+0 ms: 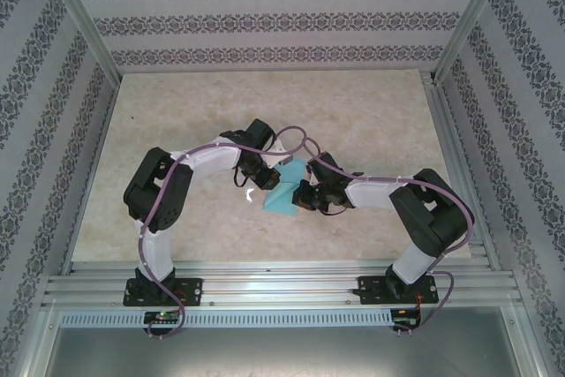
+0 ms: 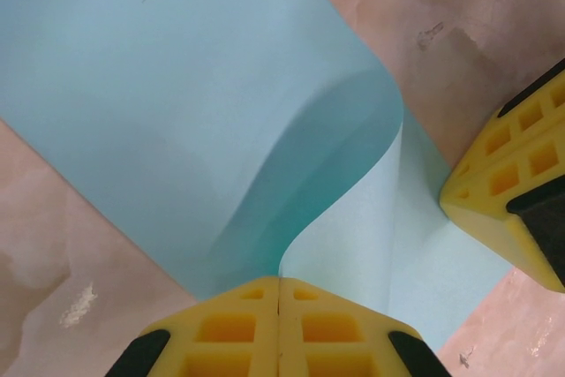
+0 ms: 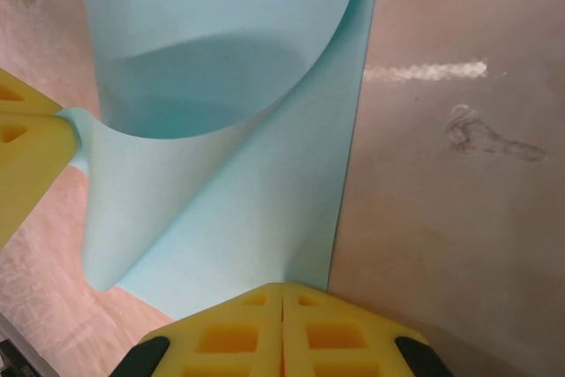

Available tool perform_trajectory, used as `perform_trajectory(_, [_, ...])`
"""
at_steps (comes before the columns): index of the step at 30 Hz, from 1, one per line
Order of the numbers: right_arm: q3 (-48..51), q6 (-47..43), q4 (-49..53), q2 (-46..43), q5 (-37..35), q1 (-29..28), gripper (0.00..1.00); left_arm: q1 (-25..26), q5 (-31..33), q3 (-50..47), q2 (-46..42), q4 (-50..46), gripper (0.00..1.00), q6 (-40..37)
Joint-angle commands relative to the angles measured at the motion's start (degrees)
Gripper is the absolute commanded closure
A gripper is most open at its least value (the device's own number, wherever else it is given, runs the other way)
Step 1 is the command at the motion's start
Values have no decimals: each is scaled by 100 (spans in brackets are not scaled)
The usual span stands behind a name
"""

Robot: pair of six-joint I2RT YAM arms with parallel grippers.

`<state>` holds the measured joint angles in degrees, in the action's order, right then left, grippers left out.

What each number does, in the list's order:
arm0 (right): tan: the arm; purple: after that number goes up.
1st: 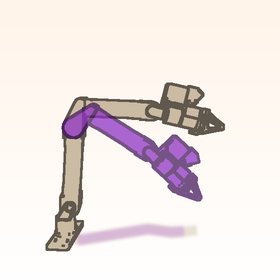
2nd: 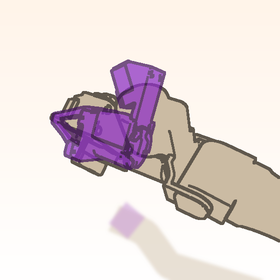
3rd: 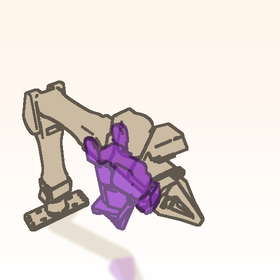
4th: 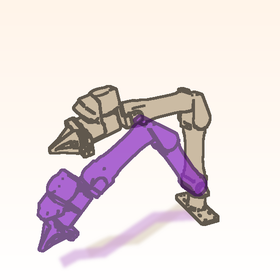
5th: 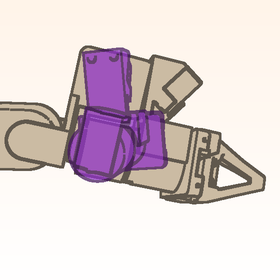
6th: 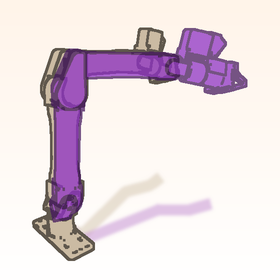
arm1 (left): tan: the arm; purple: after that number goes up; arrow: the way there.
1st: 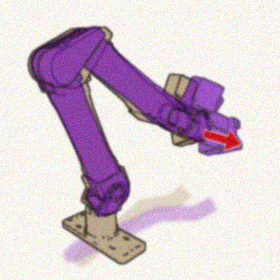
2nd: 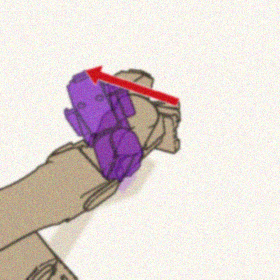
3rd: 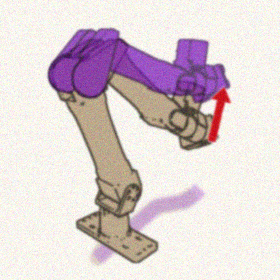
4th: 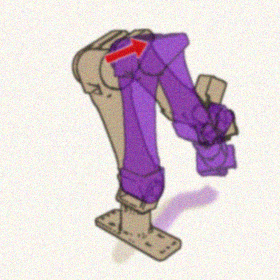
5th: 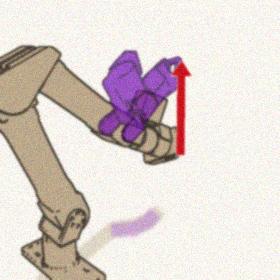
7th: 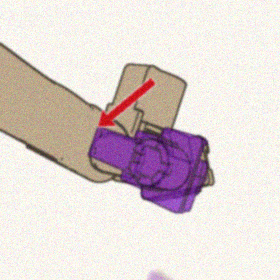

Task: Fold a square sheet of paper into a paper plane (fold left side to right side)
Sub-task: Fold the triangle a second time at the center of the table.

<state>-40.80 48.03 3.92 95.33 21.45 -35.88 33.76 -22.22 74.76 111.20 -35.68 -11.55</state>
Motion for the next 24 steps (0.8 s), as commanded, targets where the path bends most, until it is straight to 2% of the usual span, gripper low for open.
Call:
perform_trajectory(1, [-34,-127,363,144,-159,-69,92,-71,-157,221,173,-50,95,-142])
perform_trajectory(10, [-25,-138,365,138,-159,-79,92,-67,-235,219,284,-43,95,-136])
perform_trajectory(24, [-16,-128,360,143,-159,-78,92,-69,176,178,326,28,96,-97])
